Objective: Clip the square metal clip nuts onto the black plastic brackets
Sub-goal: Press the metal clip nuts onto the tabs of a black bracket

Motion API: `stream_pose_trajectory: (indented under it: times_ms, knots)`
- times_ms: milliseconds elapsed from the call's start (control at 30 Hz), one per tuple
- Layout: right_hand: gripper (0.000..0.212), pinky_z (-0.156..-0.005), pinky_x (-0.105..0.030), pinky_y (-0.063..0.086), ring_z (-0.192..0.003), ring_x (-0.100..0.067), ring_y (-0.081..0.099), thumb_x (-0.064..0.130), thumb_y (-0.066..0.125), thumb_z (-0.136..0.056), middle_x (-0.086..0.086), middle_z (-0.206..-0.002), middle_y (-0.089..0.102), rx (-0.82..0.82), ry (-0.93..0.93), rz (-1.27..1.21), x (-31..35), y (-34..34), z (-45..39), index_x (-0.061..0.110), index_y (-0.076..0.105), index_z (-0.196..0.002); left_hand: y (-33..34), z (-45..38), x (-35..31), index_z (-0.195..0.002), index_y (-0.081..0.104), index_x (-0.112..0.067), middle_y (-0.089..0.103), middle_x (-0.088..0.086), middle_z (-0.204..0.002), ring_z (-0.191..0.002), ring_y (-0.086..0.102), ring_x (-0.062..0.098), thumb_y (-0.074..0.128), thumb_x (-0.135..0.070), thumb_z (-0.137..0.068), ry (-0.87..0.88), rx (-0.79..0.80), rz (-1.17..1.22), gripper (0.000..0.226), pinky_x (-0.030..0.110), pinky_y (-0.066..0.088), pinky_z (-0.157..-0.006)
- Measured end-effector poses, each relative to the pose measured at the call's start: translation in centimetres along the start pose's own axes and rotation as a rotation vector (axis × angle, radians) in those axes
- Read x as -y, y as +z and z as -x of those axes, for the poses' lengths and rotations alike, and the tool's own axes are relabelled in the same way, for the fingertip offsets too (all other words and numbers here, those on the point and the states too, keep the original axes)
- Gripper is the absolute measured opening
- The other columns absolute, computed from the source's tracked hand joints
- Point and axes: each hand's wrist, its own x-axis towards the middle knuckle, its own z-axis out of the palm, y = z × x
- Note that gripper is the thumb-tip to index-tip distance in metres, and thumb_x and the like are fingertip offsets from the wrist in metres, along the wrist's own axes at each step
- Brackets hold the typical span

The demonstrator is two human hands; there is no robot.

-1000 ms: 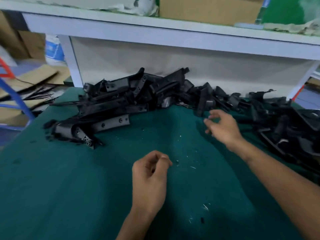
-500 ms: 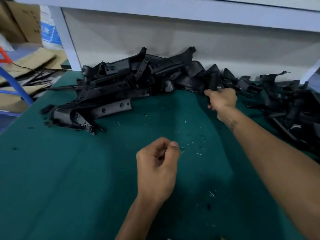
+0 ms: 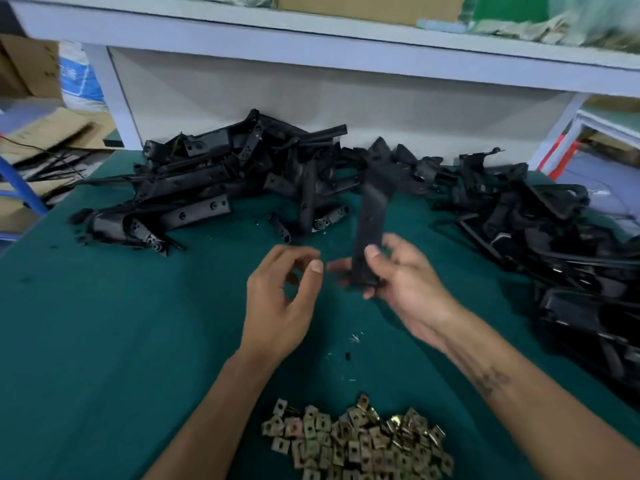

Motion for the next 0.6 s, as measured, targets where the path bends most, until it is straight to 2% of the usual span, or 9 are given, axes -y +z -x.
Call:
stream_pose_trajectory:
  times_ms: [67, 100, 167, 233, 300, 333, 400, 500, 600]
  knots:
    - [0.017, -0.069, -0.028, 0.05, -0.09, -0.027, 0.071, 0.013, 0.045, -0.108, -0.016, -0.107, 0.075, 0.063, 0.024, 0.029, -0.9, 1.3, 1.3, 0.01, 0.06, -0.115, 0.2, 0.4, -0.2, -0.123, 0.063, -0.019, 0.06, -0.011, -0.119, -0.112, 0.058, 0.009, 0.039, -0.053, -0.101, -0.065, 0.082, -0.121, 0.047, 0.031, 0.049, -0.092]
    - [0.019, -0.076, -0.029, 0.051, -0.092, -0.021, 0.07, 0.012, 0.046, -0.108, -0.01, -0.104, 0.076, 0.092, 0.021, 0.052, -1.3, 1.8, 1.8, 0.011, 0.063, -0.115, 0.3, 0.6, -0.6, -0.123, 0.062, -0.019, 0.06, -0.007, -0.12, -0.113, 0.058, 0.012, 0.034, -0.059, -0.099, -0.128, 0.101, -0.115, 0.054, 0.036, 0.05, -0.093]
    - [0.02, -0.075, -0.026, 0.048, -0.081, -0.008, 0.064, 0.014, 0.049, -0.107, 0.006, -0.085, 0.072, 0.124, -0.024, 0.194, -1.9, 2.8, 2.5, 0.015, 0.067, -0.102, 0.4, 0.7, -1.7, -0.109, 0.063, -0.02, 0.066, -0.002, -0.104, -0.098, 0.062, 0.011, 0.031, -0.066, -0.096, -0.249, 0.07, 0.092, 0.058, 0.034, 0.052, -0.082]
    - [0.023, -0.069, -0.035, 0.045, -0.07, -0.01, 0.057, 0.017, 0.052, -0.105, 0.006, -0.074, 0.065, 0.132, -0.094, 0.395, -2.3, 3.7, 2.9, 0.014, 0.065, -0.087, 0.2, 0.4, -2.7, -0.107, 0.065, -0.019, 0.07, -0.004, -0.101, -0.096, 0.064, 0.006, 0.032, -0.061, -0.099, -0.263, -0.01, 0.285, 0.054, 0.025, 0.051, -0.08]
    - [0.023, -0.073, -0.043, 0.049, -0.074, -0.021, 0.064, 0.021, 0.055, -0.104, -0.003, -0.079, 0.07, 0.164, -0.141, 0.546, -2.4, 4.5, 3.2, 0.012, 0.067, -0.086, -0.3, 0.0, -3.6, -0.1, 0.062, -0.016, 0.065, 0.006, -0.092, -0.085, 0.06, 0.012, 0.033, -0.053, -0.103, -0.214, -0.106, 0.353, 0.047, 0.038, 0.047, -0.073]
    - [0.023, -0.073, -0.043, 0.052, -0.077, -0.022, 0.066, 0.022, 0.056, -0.103, -0.005, -0.081, 0.072, 0.185, -0.156, 0.59, -2.6, 4.7, 3.3, 0.013, 0.068, -0.086, -0.5, -0.1, -3.9, -0.093, 0.06, -0.02, 0.06, 0.007, -0.084, -0.076, 0.055, 0.014, 0.035, -0.049, -0.104, -0.189, -0.137, 0.373, 0.04, 0.042, 0.044, -0.066]
    - [0.026, -0.063, -0.031, 0.048, -0.066, -0.009, 0.061, 0.027, 0.06, -0.101, 0.004, -0.07, 0.067, 0.227, -0.162, 0.635, -2.8, 4.3, 3.3, 0.02, 0.066, -0.076, -0.7, -0.2, -4.2, -0.087, 0.062, -0.027, 0.059, -0.003, -0.076, -0.067, 0.053, 0.011, 0.038, -0.041, -0.106, -0.159, -0.146, 0.426, 0.034, 0.035, 0.044, -0.059]
    - [0.031, -0.053, -0.024, 0.033, -0.053, -0.006, 0.044, 0.031, 0.066, -0.098, 0.012, -0.055, 0.05, 0.217, -0.119, 0.585, -3.6, 2.1, 3.3, 0.032, 0.065, -0.067, -0.9, -0.1, -4.0, -0.097, 0.065, -0.016, 0.059, -0.002, -0.073, -0.06, 0.051, 0.013, 0.039, -0.039, -0.107, -0.17, -0.102, 0.463, 0.037, 0.031, 0.043, -0.053]
    - [0.016, -0.064, -0.019, 0.046, -0.067, -0.002, 0.061, 0.022, 0.068, -0.097, 0.014, -0.074, 0.072, 0.082, -0.156, 0.39, -4.7, -1.0, 3.6, 0.03, 0.079, -0.088, -1.8, -0.5, -3.6, -0.1, 0.063, -0.013, 0.063, 0.005, -0.073, -0.058, 0.058, 0.015, 0.039, -0.05, -0.101, -0.287, -0.031, 0.462, 0.044, 0.029, 0.049, -0.05]
